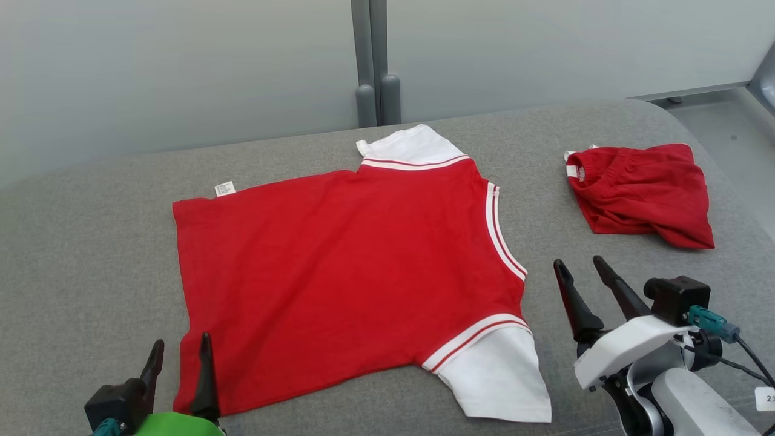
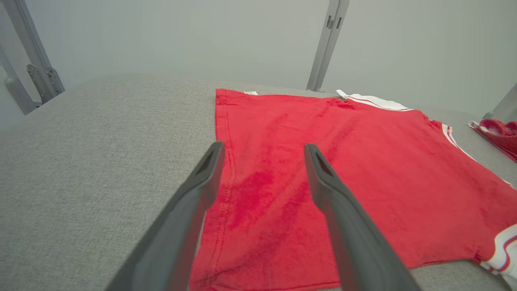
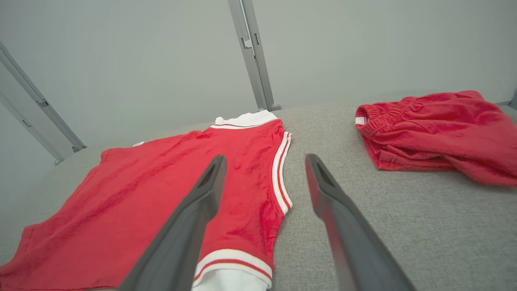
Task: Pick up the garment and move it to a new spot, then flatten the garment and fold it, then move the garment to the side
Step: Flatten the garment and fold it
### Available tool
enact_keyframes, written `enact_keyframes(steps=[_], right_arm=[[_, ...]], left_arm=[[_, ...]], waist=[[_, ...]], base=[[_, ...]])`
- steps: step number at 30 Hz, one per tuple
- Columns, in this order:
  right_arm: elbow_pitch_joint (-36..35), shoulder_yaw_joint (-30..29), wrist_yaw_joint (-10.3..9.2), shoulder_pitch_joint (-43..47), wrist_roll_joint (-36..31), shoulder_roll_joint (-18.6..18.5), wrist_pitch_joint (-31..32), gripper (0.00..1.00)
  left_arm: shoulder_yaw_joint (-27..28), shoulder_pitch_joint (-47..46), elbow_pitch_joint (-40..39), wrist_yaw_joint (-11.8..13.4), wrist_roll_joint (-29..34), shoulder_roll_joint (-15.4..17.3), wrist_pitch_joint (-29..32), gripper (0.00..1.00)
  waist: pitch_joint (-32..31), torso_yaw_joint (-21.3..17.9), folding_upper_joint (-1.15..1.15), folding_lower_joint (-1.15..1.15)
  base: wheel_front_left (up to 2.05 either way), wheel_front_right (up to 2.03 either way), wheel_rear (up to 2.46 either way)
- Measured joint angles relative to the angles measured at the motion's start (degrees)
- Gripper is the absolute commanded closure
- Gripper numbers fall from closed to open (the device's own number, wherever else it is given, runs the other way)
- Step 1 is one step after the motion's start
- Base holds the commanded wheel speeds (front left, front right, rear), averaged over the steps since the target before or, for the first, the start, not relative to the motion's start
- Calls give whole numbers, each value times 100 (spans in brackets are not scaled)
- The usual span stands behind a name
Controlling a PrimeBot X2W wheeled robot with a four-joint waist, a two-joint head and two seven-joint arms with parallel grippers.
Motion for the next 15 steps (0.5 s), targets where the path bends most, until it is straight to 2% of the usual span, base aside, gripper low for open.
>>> enact_keyframes(steps=[4,15], right_arm=[[-63,-44,-93,-31,-90,47,-59,0],[-62,-58,-151,-28,-246,205,-110,0]], left_arm=[[51,3,-119,5,0,-34,-2,0],[63,157,-303,49,34,-126,-2,0]], waist=[[-31,20,0,0],[-103,23,0,0]], base=[[0,0,0],[0,0,0]])
